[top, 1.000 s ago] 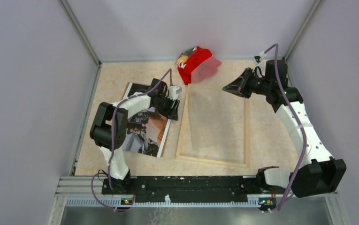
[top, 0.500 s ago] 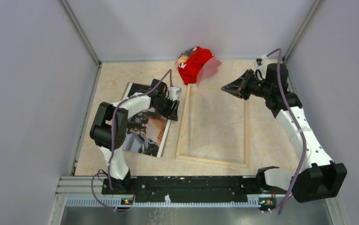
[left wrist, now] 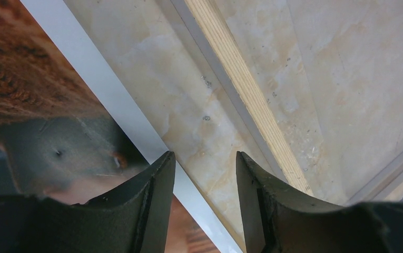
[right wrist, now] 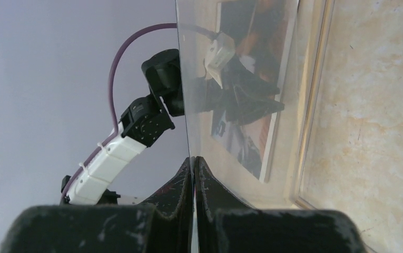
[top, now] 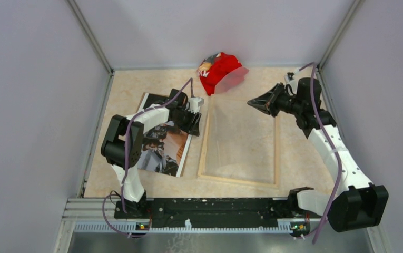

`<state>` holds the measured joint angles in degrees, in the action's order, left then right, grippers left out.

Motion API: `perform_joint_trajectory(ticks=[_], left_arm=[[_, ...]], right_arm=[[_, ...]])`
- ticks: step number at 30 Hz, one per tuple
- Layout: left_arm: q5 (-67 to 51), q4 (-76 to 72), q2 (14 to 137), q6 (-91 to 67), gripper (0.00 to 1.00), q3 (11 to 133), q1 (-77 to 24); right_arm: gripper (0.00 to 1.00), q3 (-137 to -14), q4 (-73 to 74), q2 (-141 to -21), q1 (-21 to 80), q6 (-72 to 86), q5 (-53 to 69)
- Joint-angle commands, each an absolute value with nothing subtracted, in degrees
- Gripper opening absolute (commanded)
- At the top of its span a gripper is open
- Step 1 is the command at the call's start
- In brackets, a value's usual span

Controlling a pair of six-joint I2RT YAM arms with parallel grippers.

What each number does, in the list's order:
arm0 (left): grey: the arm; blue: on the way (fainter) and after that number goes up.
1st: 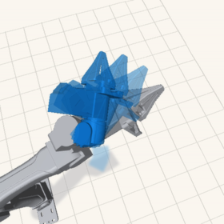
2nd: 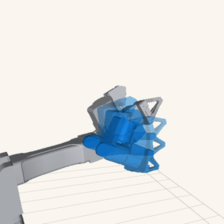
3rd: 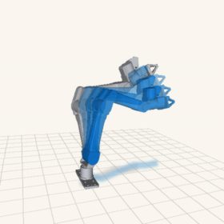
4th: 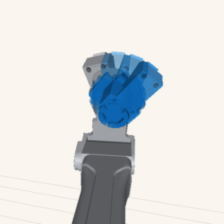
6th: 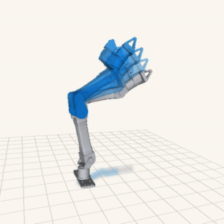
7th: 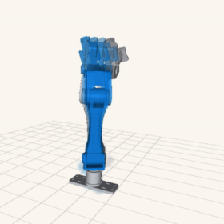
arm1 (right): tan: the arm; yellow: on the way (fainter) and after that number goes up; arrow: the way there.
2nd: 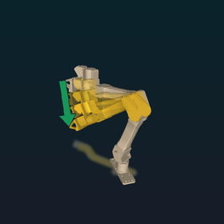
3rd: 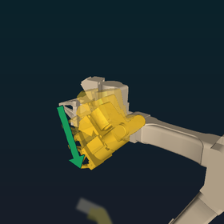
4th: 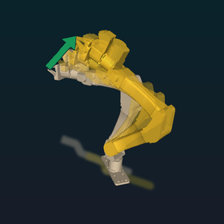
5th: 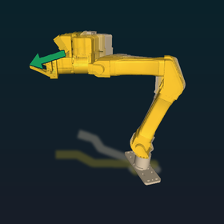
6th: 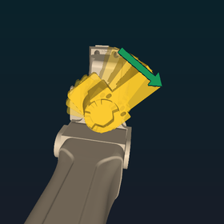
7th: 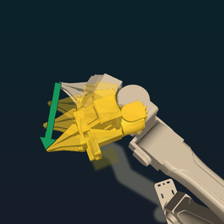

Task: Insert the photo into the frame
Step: Place the photo frame item in the photo frame.

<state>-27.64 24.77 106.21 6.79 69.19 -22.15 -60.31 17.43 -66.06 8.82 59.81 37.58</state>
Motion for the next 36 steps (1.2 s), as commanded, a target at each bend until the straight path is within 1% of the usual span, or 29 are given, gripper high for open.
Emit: perform_joint_trajectory(ticks=[1,11,16,20,30,36], left_arm=[[-28.1,24.1,102.8,7.4,0.53,68.6,-22.2],[-28.8,24.0,103.3,7.2,0.5,68.7,-22.3],[-29.9,23.9,103.8,7.1,0.47,68.8,-22.4],[-31.1,23.8,104.5,7.0,0.43,68.9,-22.7],[-31.8,23.9,105.4,6.8,0.4,68.6,-23.1],[-31.9,24.9,106.1,7.6,0.33,68.8,-23.1]], right_arm=[[0.0,-57.7,12.7,-65.3,8.6,60.0,38.9],[0.0,-50.9,9.4,-67.1,7.1,58.6,38.4],[0.0,-49.3,9.8,-67.0,5.8,58.4,37.8],[0.0,-46.7,9.4,-65.9,4.5,59.2,37.5],[0.0,-40.1,5.3,-64.4,2.4,61.2,38.1],[0.0,-39.3,5.1,-65.1,1.0,60.5,39.1]])
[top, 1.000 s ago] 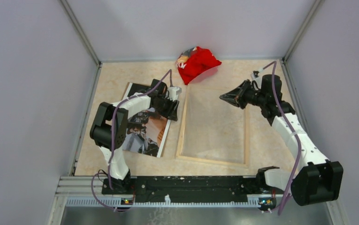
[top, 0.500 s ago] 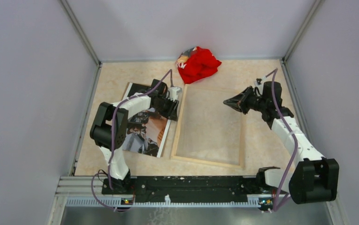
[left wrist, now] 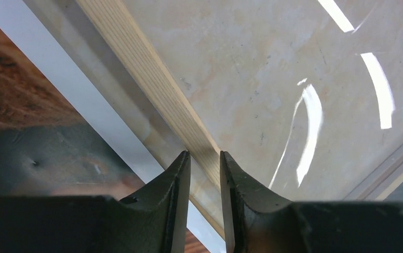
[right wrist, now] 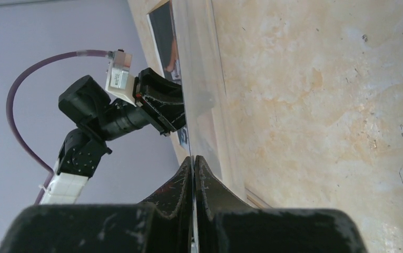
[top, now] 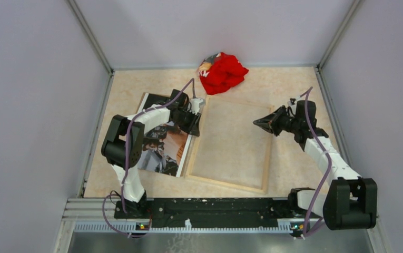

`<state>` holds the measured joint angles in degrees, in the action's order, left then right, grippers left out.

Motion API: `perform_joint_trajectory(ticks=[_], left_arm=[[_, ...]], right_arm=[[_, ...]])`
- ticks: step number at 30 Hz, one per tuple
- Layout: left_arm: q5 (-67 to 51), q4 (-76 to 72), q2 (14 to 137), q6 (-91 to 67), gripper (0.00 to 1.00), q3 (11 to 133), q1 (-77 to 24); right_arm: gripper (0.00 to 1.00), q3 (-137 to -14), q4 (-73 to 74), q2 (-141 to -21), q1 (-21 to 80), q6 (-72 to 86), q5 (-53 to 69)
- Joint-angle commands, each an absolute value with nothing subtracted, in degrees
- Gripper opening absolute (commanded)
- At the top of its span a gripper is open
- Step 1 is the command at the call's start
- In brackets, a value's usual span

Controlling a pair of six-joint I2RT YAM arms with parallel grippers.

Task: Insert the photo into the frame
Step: Place the photo frame item in the photo frame.

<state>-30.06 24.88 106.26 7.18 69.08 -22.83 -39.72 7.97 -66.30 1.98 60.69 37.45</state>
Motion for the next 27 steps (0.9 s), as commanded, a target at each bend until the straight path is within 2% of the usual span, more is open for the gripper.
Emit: perform_joint_trajectory(ticks=[1,8,17,27], left_arm=[[-31.9,25.4,106.1,7.8,0.31,69.1,-23.1],[-32.6,27.9,104.7,9.2,0.26,71.5,-22.3],[-32.0,27.2,107.0,9.7,0.24,69.3,-22.2],[-32.6,26.4,107.6,10.3,0.09,68.2,-22.2]], right_arm=[[0.0,-39.0,5.2,-65.1,0.6,60.3,39.3],[0.0,-36.2,3.9,-64.9,-2.3,59.8,41.0],[0.0,-33.8,0.5,-66.8,-2.6,60.3,42.1],[0.0,-31.1,1.5,-68.1,-4.2,57.9,42.0]])
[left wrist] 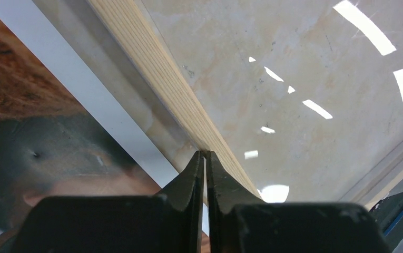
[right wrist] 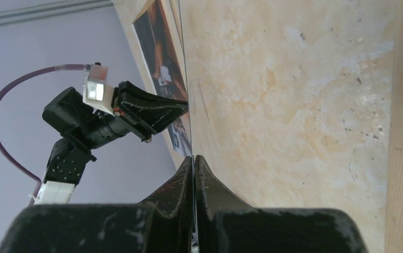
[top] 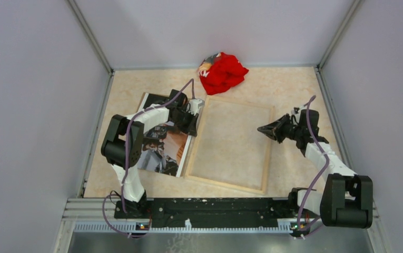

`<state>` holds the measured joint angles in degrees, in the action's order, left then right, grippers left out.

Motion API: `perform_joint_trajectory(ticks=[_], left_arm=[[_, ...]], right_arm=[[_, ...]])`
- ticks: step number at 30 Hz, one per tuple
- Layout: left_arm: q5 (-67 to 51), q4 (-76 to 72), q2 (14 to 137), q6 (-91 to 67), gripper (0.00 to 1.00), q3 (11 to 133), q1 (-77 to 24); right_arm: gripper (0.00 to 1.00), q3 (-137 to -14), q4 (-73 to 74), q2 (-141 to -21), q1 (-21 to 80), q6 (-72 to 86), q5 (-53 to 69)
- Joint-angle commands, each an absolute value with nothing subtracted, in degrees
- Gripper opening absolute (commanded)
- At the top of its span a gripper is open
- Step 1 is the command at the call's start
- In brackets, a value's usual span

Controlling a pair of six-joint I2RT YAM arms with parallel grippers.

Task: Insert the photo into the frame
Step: Place the photo frame item in the photo frame.

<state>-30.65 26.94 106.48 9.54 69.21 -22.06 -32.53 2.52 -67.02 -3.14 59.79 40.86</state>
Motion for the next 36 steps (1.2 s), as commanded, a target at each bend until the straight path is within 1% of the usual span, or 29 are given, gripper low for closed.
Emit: perform_joint_trajectory(ticks=[1,4,8,20,24,31,32,36], left_arm=[[-32.8,26.4,107.6,10.3,0.07,68.1,-22.2],[-33.0,26.3,107.6,10.4,0.04,67.6,-22.2],[-32.8,26.1,107.7,10.5,0.03,67.2,-22.2],[-33.2,25.8,108.2,9.9,0.02,67.5,-22.2],[-33.2,25.8,108.2,9.8,0.02,67.7,-22.2],[-33.4,26.0,108.6,9.9,0.01,67.8,-22.2],[-33.4,26.0,108.5,9.8,0.01,67.7,-22.2],[-33.3,26.2,108.5,9.9,0.01,67.7,-22.2]], right_arm=[[0.0,-30.7,1.5,-68.4,-4.3,57.7,42.0],[0.0,-30.2,1.5,-69.4,-4.7,56.9,42.0],[0.0,-30.5,1.5,-70.1,-4.8,56.4,42.2],[0.0,-29.9,4.7,-71.9,-4.8,52.3,40.9],[0.0,-30.6,6.7,-72.6,-4.8,49.3,38.8],[0.0,-30.2,3.7,-74.3,-4.8,48.1,41.6],[0.03,-30.3,3.5,-74.5,-4.8,47.9,42.1],[0.22,-31.3,4.3,-73.8,-4.7,46.7,42.8]])
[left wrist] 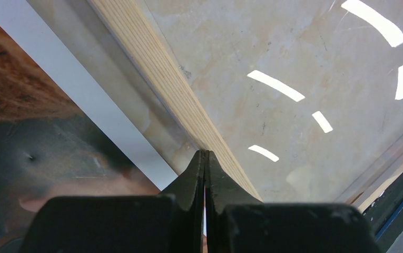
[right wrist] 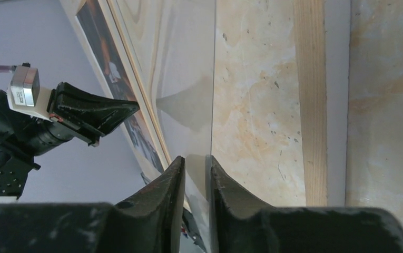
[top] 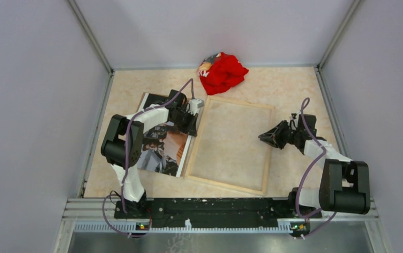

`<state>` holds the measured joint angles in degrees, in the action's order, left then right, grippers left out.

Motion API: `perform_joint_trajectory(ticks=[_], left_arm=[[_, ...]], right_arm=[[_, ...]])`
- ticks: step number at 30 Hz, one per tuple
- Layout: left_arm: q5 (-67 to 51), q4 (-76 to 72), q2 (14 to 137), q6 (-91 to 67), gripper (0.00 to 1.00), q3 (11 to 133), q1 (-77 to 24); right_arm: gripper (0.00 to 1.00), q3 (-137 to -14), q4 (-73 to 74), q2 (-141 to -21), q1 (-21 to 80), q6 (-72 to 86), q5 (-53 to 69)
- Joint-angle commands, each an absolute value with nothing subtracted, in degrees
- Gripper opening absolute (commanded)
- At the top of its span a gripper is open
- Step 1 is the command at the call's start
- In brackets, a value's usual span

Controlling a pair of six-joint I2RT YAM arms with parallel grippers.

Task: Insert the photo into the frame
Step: Place the photo frame item in the photo frame.

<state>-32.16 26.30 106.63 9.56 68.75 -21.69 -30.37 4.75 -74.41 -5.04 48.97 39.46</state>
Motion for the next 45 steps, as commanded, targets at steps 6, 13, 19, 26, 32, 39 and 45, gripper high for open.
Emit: perform_joint_trajectory(ticks=[6,13,19,26,32,39,45], left_arm=[[-33.2,26.0,108.6,9.7,0.01,67.7,-22.2],[-32.9,26.1,108.4,9.7,0.0,67.1,-22.2],[-32.7,26.2,108.4,9.8,0.0,67.1,-22.2],[-32.8,26.3,108.6,9.8,0.0,67.2,-22.2],[-32.9,26.4,108.5,9.8,0.0,67.1,-22.2],[-33.2,26.5,108.5,9.8,0.0,67.1,-22.2],[-33.3,26.6,108.7,9.7,0.0,67.0,-22.2]], right_arm=[[0.33,-32.6,7.3,-71.6,-4.7,45.1,42.1],[0.4,-34.8,9.0,-69.1,-3.2,45.1,42.0],[0.4,-39.0,11.8,-67.1,0.7,44.5,38.9],[0.24,-41.9,11.8,-66.2,3.8,45.4,36.9],[0.18,-43.4,9.1,-65.3,5.5,48.1,37.3],[0.17,-46.7,9.4,-65.5,8.6,51.5,35.6],[0.18,-51.3,13.4,-66.2,9.8,51.6,32.9]])
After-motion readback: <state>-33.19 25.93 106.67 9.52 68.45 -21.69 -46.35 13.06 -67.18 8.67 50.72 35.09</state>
